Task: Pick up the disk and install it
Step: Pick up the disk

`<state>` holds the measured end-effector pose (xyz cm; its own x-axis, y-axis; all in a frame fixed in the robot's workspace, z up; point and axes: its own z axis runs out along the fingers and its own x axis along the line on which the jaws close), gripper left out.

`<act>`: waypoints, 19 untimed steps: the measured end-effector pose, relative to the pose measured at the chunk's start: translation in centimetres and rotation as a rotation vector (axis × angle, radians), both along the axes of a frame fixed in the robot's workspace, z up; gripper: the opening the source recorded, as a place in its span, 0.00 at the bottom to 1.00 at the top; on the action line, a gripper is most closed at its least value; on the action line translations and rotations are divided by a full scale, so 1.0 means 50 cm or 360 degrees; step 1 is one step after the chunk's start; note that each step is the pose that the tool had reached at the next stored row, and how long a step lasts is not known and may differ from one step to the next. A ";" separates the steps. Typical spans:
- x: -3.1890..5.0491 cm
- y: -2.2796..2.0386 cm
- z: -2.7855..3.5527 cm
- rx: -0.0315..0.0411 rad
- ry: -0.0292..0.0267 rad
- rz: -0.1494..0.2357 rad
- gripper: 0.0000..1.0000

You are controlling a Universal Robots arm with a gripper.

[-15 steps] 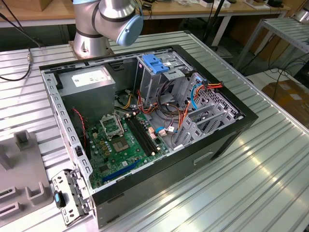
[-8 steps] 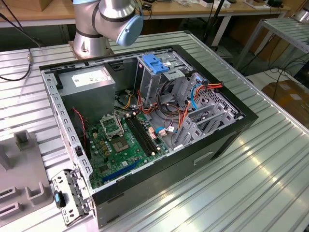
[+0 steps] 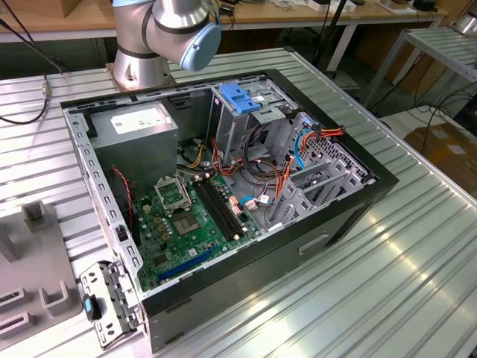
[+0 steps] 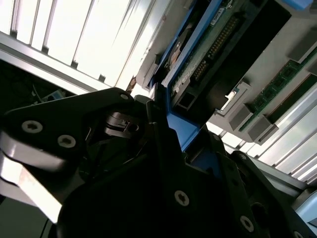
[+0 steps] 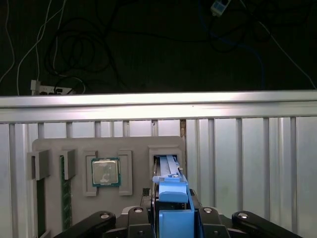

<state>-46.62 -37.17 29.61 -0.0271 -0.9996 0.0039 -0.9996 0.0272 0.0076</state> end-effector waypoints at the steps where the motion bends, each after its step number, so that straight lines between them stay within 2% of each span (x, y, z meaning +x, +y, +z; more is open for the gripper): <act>1: 0.000 0.0000 0.001 0.0000 0.00000 0.0000 0.37; 8: 0.000 0.0000 0.013 0.0000 0.00001 0.0000 0.37; 19: 0.000 0.0000 0.039 0.0000 0.00000 0.0000 0.37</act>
<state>-46.62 -37.17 31.56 -0.0271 -0.9996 0.0039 -0.9996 0.0271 0.0076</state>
